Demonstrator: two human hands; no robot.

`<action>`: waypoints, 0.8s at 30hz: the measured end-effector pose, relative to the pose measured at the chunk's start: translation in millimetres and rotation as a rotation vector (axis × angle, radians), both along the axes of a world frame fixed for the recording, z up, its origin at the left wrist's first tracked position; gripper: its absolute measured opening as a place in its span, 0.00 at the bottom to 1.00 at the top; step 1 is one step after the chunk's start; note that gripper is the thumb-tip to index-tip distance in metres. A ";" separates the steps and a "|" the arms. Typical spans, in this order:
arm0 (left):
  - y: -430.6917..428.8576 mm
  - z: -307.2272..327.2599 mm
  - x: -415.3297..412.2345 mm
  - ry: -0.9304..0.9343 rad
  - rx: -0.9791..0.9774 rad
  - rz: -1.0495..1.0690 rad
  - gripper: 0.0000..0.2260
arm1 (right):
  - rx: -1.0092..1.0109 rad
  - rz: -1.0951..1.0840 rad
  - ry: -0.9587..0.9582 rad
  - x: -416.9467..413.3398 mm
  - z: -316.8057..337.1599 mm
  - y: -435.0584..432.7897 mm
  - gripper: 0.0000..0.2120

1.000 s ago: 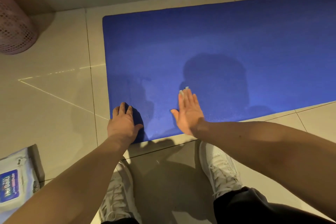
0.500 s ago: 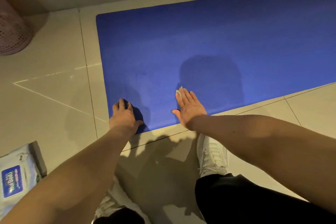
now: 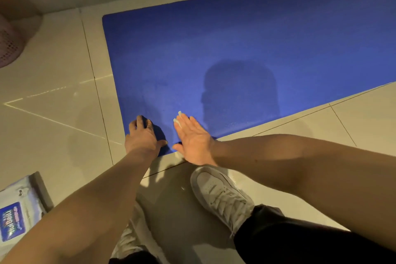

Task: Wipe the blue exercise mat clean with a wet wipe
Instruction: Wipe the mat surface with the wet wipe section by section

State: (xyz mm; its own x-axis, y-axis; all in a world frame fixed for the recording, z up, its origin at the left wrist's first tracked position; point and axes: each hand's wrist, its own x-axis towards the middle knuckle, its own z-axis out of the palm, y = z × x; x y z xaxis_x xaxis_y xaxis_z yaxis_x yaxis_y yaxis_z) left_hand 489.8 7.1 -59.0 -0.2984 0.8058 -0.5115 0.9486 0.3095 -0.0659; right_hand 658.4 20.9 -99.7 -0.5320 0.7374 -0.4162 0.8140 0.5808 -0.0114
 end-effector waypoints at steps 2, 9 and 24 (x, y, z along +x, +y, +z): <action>-0.7 -1.6 -1.1 -0.008 0.011 -0.001 0.42 | 0.008 0.062 0.050 12.0 -4.6 3.1 0.37; -13.1 -7.4 -5.6 -0.086 0.099 0.033 0.39 | 0.017 -0.073 -0.084 88.6 5.6 34.7 0.35; -47.9 -6.1 -8.1 -0.145 0.161 0.169 0.32 | -0.088 0.215 0.197 36.0 -4.2 -17.8 0.35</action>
